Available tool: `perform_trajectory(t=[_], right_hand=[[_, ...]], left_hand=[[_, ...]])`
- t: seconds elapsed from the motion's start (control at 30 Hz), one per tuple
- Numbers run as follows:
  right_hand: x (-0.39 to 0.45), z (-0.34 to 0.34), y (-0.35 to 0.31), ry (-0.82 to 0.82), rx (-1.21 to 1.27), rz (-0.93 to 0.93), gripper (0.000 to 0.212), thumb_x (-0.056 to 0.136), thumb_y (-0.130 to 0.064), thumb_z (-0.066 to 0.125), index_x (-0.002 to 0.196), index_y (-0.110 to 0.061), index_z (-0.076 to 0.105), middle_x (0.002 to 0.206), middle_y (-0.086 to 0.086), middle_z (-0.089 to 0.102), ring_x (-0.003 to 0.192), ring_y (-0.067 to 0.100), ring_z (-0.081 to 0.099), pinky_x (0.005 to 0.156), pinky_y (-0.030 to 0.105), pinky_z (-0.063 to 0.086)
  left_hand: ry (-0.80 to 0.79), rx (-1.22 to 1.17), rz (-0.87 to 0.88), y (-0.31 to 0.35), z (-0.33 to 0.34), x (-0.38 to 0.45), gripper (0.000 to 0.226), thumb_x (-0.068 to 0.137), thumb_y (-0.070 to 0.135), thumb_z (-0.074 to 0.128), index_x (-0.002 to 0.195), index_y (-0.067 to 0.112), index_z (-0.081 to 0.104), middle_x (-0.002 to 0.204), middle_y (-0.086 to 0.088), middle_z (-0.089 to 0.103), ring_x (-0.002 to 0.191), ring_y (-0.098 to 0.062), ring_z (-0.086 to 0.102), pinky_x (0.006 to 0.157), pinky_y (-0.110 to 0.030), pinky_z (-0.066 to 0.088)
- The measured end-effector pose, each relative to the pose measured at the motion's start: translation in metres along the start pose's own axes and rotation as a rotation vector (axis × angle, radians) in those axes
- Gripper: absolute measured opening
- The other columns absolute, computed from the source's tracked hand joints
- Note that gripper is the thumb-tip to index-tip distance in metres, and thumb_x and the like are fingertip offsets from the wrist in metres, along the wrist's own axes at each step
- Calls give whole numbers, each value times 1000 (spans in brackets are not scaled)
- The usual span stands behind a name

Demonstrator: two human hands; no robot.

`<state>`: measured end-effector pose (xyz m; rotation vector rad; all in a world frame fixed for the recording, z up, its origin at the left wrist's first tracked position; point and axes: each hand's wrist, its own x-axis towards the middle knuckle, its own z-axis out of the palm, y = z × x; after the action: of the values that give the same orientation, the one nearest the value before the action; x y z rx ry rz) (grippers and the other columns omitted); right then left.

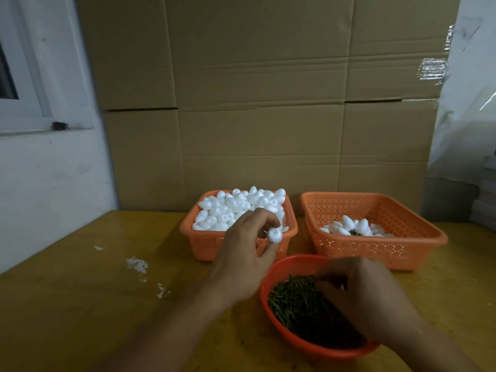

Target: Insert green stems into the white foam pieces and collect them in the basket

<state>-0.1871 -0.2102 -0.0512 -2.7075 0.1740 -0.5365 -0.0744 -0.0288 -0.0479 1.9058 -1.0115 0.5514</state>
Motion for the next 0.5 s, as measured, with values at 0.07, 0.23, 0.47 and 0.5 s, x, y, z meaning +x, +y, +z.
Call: perform_trajectory(t=[0.07, 0.23, 0.47, 0.5], right_hand=[[-1, -1, -2, -98, -84, -31, 14, 88, -38, 69, 100, -43, 74, 92, -22, 72, 80, 1, 66, 75, 27, 57], [-2, 1, -7, -279, -164, -94, 22, 93, -53, 55, 106, -43, 69, 94, -19, 70, 83, 3, 65, 75, 29, 58], [2, 3, -10, -451, -219, -63, 31, 83, -61, 64, 101, -36, 70, 91, -12, 67, 83, 4, 62, 75, 31, 56], [2, 4, -11, -454, -221, -64, 29, 84, -58, 64, 102, -36, 71, 91, -12, 68, 83, 5, 62, 75, 32, 57]], left_hand=[[-22, -46, 1, 4, 1, -10, 21, 96, 19, 64, 111, 31, 56, 103, 16, 60, 101, -7, 59, 78, -13, 44], [-117, -127, -33, 6, 1, -26, 28, 101, 20, 55, 124, 33, 63, 113, 10, 62, 111, -12, 59, 91, -27, 48], [-219, -340, -171, 10, 4, -33, 37, 89, 13, 71, 118, 36, 63, 108, 9, 67, 102, -14, 65, 89, -40, 56], [-216, -357, -174, 11, 5, -34, 33, 90, 15, 70, 115, 36, 62, 106, 7, 68, 103, -15, 66, 89, -44, 56]])
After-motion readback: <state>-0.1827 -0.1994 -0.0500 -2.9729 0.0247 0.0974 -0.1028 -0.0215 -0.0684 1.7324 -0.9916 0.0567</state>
